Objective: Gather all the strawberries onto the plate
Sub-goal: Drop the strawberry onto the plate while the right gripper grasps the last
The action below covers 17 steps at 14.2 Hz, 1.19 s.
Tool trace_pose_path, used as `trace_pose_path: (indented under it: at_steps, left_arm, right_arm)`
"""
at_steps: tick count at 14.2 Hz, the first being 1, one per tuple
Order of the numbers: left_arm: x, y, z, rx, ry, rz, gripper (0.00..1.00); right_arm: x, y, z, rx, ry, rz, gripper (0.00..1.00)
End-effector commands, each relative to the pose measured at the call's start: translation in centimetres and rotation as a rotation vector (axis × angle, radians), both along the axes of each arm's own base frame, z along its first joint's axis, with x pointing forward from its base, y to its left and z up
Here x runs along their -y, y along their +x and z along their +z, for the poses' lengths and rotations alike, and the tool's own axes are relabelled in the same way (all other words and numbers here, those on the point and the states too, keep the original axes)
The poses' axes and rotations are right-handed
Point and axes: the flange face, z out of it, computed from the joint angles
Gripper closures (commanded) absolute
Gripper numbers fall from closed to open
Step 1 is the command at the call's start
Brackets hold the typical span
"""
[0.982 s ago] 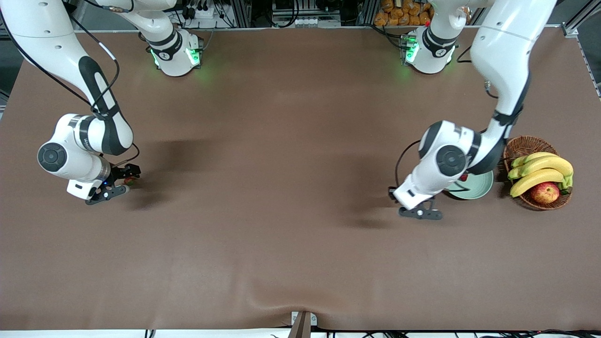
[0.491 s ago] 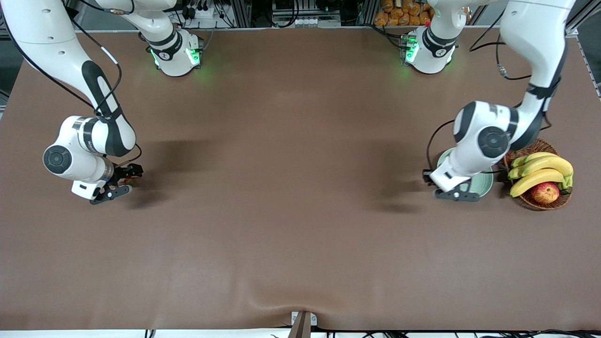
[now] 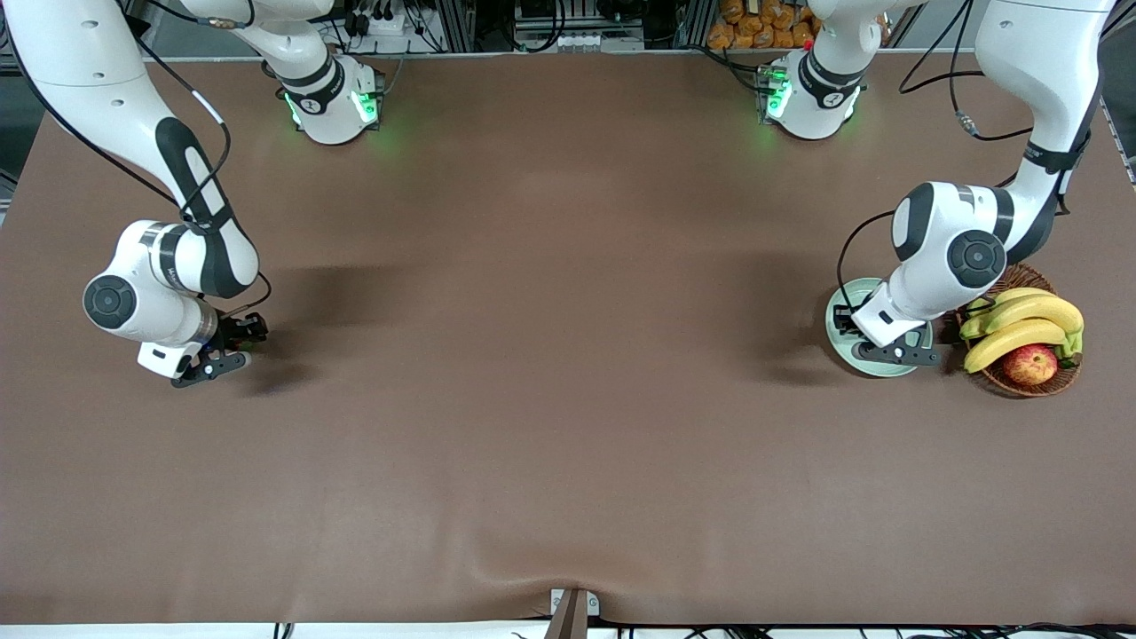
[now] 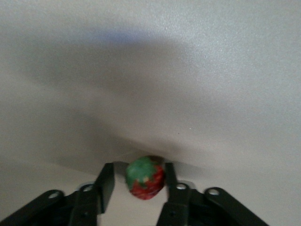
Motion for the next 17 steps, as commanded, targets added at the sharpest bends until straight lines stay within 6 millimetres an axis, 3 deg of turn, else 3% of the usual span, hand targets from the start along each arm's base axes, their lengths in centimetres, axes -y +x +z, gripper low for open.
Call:
trace_pose_path:
  at_steps: [1,3,4,6,7,9,12,17]
  left_arm:
    - [-0.6,-0.3,-0.1,0.008,0.005,-0.038,0.57]
    - [-1.0,-0.2,-0.6,0.002,0.002,-0.043,0.36]
    - [-1.1,-0.1,-0.6,0.004,0.001,-0.049,0.3]
    - [-1.4,0.2,-0.7,0.004,-0.002,-0.047,0.05]
    - [-1.3,0.3,-0.5,0.008,-0.002,-0.05,0.0]
    - [-1.1,0.9,0.1,0.025,-0.001,-0.053,0.0]
    - [-0.8,2.7,1.9,0.071,-0.001,-0.058,0.0]
    - [0.9,5.5,3.6,0.127,-0.015,-0.077,0.0]
  right_arm:
    - [-0.1,0.2,0.3,0.033,0.02,0.026,1.0]
    - [-0.2,0.6,1.0,0.043,0.021,0.032,1.0]
    - [-0.9,1.0,1.5,0.052,0.022,0.042,1.0]
    - [-3.2,2.2,3.4,0.042,0.031,0.076,1.0]
    - [-4.7,3.2,4.7,0.033,0.046,0.087,1.0]
    - [-8.4,5.4,7.3,0.017,0.128,0.043,1.0]
    - [-15.9,7.9,9.4,0.051,0.202,-0.058,1.0]
    - [-32.3,9.3,9.2,0.07,0.222,-0.299,1.0]
